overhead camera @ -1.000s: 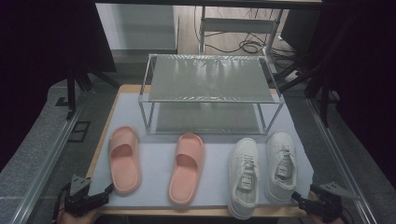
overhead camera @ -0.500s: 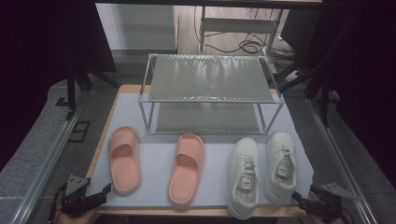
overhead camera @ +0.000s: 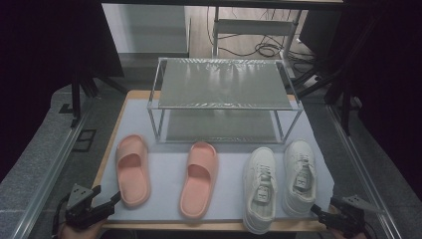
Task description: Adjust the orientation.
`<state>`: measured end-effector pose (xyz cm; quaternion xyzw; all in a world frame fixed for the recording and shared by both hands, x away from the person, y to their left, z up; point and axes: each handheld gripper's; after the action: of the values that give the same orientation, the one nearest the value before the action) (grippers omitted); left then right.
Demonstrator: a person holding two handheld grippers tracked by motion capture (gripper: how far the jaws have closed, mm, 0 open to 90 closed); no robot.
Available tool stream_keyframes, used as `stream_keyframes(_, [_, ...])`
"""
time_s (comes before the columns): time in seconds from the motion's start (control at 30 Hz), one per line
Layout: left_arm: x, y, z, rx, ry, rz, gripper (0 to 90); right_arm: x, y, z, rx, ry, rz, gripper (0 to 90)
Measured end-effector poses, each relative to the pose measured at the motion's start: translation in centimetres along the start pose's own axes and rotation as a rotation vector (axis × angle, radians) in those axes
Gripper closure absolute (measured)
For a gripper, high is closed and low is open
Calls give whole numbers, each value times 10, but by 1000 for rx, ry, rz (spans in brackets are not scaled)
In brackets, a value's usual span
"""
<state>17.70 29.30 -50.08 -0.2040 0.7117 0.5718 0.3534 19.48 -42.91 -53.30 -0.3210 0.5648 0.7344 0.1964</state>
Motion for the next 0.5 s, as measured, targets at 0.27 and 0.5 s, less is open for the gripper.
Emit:
stream_keyframes(0.27, [-14, -10, -16, 46, -36, 6, 262, 0, -1, -1, -4, -10, -3, 125])
stream_keyframes(0.5, [-26, -16, -24, 70, -49, -7, 312, 1, -1, -2, -9, -22, 1, 119])
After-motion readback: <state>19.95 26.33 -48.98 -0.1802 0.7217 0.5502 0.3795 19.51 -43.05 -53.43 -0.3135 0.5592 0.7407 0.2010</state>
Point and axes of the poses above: each handheld gripper's, and its own axes: y roughly backward along the jaws, x roughly out of its underside, z roughly to its left, and after that the axes turned 6 degrees about z, right-handed
